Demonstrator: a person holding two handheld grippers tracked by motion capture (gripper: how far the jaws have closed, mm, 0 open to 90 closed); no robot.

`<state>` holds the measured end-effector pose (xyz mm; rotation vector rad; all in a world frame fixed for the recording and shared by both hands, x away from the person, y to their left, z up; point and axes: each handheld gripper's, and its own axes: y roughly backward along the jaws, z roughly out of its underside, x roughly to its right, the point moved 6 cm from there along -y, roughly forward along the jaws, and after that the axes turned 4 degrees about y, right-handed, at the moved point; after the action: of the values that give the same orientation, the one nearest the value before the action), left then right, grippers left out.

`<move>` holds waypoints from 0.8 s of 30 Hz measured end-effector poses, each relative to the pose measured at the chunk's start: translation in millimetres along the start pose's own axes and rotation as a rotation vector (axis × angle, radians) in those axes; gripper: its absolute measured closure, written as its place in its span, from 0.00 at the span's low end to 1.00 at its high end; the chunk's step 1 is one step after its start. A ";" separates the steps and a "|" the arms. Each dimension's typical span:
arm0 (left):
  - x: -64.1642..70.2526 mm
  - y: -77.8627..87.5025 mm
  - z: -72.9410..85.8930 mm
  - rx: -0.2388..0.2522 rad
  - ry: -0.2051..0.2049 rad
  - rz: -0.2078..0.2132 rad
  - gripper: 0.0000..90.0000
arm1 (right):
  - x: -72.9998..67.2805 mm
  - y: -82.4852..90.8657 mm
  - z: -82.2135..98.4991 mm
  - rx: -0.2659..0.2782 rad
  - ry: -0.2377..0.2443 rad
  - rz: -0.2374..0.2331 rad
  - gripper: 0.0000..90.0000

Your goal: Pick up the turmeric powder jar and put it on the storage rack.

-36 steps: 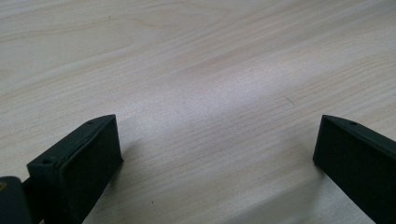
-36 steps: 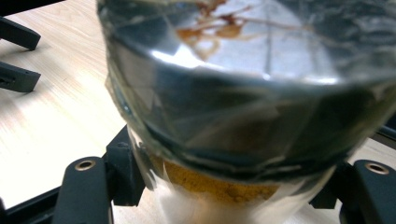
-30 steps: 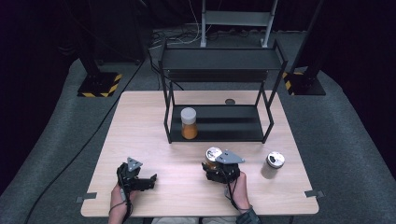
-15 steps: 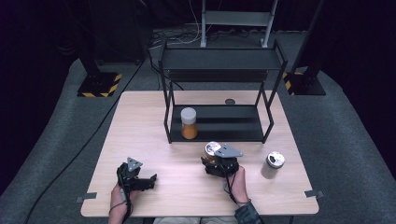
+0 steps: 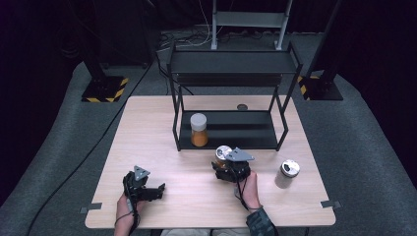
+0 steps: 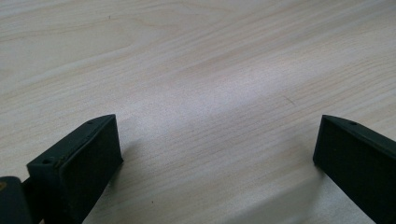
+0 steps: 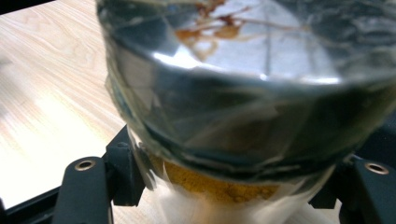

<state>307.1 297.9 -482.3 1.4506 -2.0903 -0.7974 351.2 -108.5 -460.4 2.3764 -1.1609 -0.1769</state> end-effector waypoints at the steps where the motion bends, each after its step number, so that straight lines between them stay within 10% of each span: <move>1: 0.0 0.0 0.0 0.000 0.000 0.000 0.00 | 0.4 -0.9 -0.6 -0.003 0.002 0.000 0.34; 24: 0.4 0.2 0.2 0.001 -0.002 -0.001 0.00 | 9.9 -18.4 -10.9 -0.004 -0.001 0.019 0.34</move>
<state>306.8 297.6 -482.3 1.4525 -2.0920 -0.7990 374.0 -102.6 -458.8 2.3612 -1.1820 -0.1736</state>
